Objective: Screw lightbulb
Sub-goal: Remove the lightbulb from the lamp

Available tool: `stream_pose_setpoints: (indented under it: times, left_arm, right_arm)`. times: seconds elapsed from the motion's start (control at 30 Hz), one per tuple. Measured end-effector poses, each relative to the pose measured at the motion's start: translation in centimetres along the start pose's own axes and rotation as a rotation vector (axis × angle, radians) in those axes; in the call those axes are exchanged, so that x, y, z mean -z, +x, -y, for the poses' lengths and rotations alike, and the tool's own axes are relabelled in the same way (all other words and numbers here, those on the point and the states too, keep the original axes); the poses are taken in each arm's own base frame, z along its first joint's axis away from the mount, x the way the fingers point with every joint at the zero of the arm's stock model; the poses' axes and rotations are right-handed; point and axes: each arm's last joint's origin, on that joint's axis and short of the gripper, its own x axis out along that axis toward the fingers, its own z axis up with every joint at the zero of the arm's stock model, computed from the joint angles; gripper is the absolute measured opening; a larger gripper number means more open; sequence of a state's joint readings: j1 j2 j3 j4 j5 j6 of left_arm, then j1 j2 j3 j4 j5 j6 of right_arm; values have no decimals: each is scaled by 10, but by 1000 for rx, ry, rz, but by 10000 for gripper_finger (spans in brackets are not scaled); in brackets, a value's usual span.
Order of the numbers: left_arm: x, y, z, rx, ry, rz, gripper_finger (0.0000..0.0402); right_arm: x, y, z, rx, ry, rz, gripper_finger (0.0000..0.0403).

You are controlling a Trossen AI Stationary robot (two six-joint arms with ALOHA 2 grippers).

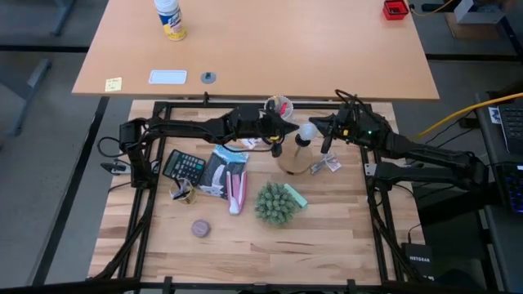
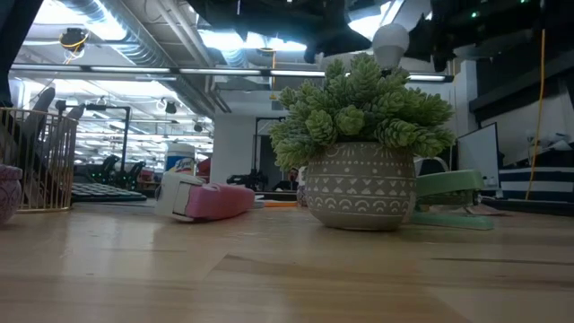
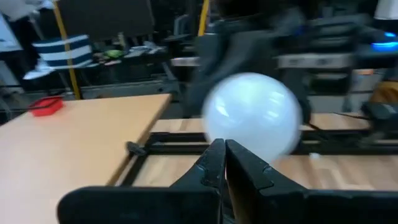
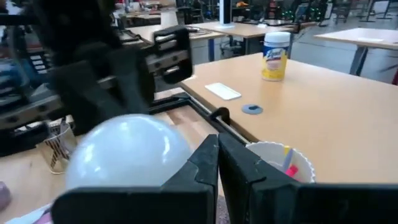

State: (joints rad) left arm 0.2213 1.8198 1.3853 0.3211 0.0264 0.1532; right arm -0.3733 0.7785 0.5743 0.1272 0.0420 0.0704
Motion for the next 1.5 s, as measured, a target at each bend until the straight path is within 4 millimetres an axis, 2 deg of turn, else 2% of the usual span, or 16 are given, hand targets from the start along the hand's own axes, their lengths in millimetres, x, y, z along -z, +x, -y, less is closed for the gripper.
stream_pose_setpoints:
  times: [0.2, 0.33, 0.6, 0.83, 1.0, 1.13, 1.5]
  left_arm:
    - [-2, 0, 11, -2, 13, 1, 5]
    - [-2, 0, 13, -63, 34, -9, 5]
    - [-3, 0, 9, -136, 42, -13, 5]
    - [-2, -1, -5, -186, 36, -10, 5]
    - [-3, -2, -14, -210, 29, 6, 5]
    - [-2, -2, -15, -184, 25, 9, 5]
    - [-3, -1, -9, -62, 28, 28, 5]
  right_arm:
    - [4, 7, 2, 58, -48, -20, 17]
    - [-1, 6, 2, 66, -99, 26, 17]
    - [-19, -24, 2, 76, -121, 142, 17]
    - [-16, -43, -1, -73, -18, 92, 17]
    - [-6, -37, -3, -155, 32, 34, 17]
    - [4, -28, -3, -138, 36, -20, 17]
    - [3, -20, -2, -111, 30, 2, 17]
